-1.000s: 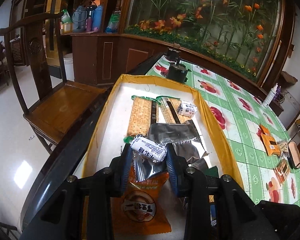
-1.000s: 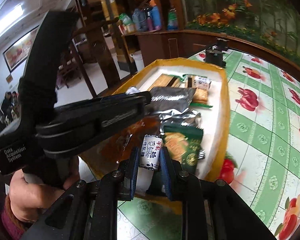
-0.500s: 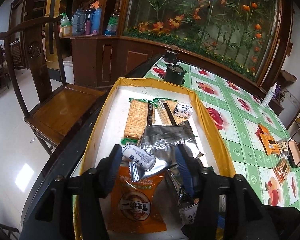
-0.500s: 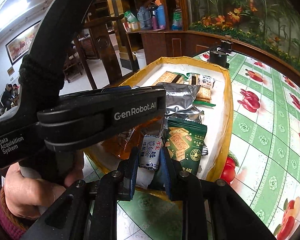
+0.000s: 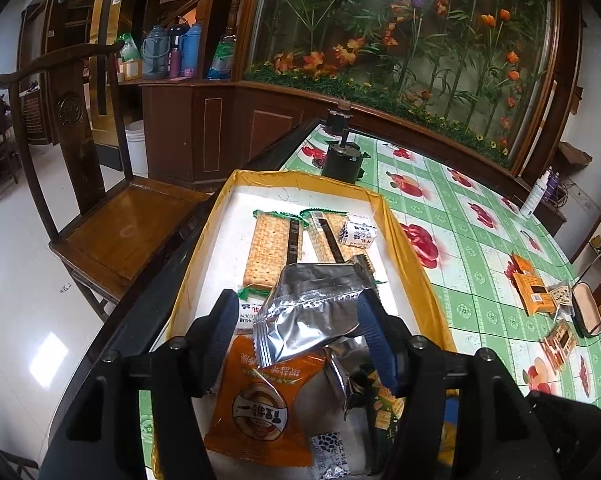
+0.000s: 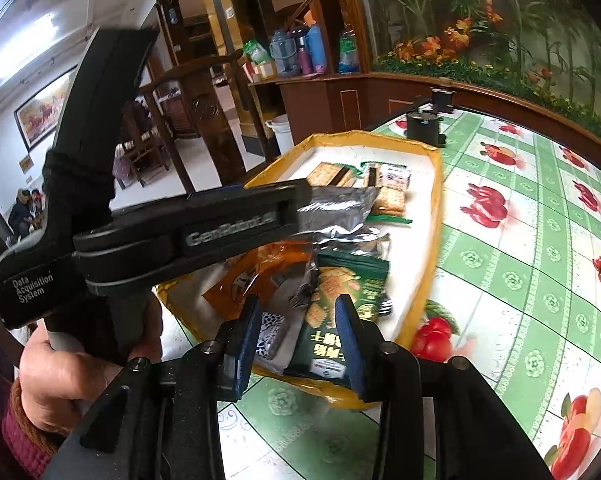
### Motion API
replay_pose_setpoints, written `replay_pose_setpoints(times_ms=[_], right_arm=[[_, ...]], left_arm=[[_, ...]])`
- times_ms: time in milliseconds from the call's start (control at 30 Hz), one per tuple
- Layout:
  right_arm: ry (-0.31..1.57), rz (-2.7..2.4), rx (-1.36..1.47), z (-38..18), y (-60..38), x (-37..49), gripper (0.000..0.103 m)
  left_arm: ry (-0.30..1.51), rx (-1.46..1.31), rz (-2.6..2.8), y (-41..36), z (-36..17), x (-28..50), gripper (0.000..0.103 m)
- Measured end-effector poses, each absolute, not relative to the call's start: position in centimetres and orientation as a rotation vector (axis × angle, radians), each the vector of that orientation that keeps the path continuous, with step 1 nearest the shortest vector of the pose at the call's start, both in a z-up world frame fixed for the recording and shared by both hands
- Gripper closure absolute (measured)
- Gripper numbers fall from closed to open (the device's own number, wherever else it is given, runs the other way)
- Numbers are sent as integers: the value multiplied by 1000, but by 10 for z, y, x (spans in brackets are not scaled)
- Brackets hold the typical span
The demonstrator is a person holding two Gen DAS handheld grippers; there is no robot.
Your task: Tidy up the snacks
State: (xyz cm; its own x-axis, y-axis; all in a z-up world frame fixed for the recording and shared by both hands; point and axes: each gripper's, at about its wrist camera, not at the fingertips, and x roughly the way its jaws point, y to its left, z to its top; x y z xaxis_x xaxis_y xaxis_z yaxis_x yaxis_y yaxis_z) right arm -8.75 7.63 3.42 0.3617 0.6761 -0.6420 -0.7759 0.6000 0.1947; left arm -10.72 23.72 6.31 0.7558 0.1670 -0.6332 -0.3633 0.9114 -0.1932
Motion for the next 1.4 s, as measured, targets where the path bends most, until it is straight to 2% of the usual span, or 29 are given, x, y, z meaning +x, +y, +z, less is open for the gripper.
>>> replay_pose_setpoints(times_ms=[433,567,633,800,1000,1167,1333,1400], right_arm=[[740,771,37,46,-9,-41,61],[744,640,111,48,-59,-18,59],[747,550,158,47,-93,-5,53],[768,298,273,43,-184,24,53],[895,34,341,15,-261,62,53],[934,62,382,3,-258,69,51],[955,284,361,4,-203,72,50],[946,383,320,7,-179,72,50]], left_arm=[[645,-259,230,200,77,-101,41],[649,-214,177,171,79,-96,37],[659,-180,136,152,78,-92,36],[690,-103,31,106,72,-82,36],[711,-27,-85,61,63,-79,36],[727,27,-172,38,58,-80,28],[737,32,-231,28,57,-81,26],[753,22,-252,27,56,-78,21]])
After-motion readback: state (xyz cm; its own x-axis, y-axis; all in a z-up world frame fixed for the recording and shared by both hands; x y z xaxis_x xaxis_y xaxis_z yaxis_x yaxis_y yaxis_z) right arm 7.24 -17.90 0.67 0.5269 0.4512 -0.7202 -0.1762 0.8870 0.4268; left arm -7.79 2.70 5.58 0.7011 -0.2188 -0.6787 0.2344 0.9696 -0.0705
